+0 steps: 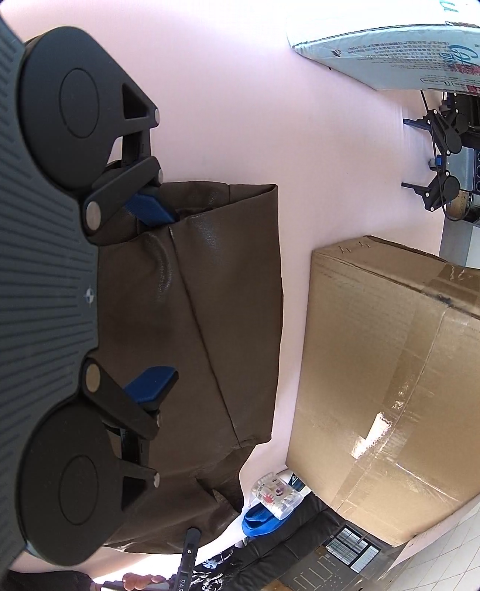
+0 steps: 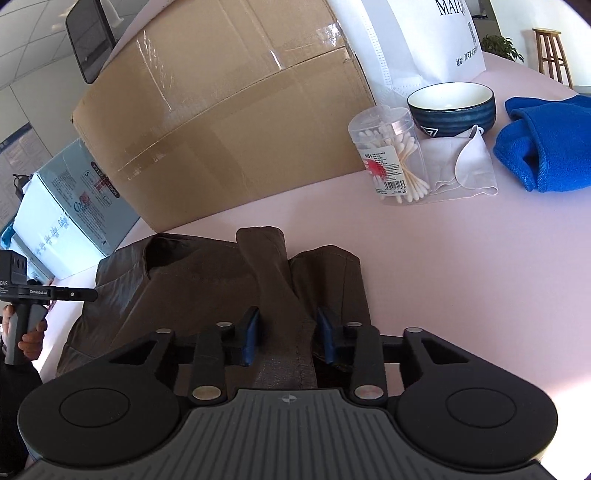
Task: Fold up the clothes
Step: 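Grasp the folded jacket edge with the left gripper while the right gripper grasps the sleeve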
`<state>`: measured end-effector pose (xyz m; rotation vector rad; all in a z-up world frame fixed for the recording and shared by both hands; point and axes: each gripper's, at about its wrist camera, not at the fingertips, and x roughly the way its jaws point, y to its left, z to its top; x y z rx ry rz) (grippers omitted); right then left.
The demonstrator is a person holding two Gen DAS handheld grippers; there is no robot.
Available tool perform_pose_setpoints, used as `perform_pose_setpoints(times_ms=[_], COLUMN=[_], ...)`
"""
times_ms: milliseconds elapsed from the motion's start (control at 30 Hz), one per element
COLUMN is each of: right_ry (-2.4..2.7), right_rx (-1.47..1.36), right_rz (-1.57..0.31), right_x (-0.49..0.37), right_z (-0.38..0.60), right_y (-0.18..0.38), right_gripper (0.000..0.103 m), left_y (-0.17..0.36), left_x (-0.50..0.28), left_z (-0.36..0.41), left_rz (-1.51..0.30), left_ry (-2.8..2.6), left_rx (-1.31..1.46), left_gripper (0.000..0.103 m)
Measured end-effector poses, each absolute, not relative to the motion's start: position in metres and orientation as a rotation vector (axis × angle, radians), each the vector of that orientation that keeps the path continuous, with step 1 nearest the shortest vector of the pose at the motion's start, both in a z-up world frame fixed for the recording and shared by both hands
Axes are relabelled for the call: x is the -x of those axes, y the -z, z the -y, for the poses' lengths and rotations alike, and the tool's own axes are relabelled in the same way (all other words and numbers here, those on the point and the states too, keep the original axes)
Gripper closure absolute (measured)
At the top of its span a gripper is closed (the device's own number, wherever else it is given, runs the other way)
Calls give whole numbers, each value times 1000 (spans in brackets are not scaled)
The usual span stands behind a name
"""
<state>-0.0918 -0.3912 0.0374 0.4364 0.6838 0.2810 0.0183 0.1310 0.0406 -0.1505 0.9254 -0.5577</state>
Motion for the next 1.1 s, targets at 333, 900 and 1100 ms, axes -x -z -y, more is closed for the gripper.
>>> perform_pose_setpoints(times_ms=[333, 900, 1100], right_ry=[-344, -228, -240], right_rx=[-549, -718, -694], right_rz=[-609, -653, -659], right_x=[107, 114, 115], right_z=[398, 422, 419], right_y=[-47, -23, -24], right_gripper=[91, 91, 90], left_y=[-46, -45, -69], left_x=[-19, -48, -18], left_z=[-133, -147, -174], left_rz=[-949, -922, -794], left_ry=[565, 430, 287], left_rx=[243, 417, 241], left_gripper=[81, 66, 18])
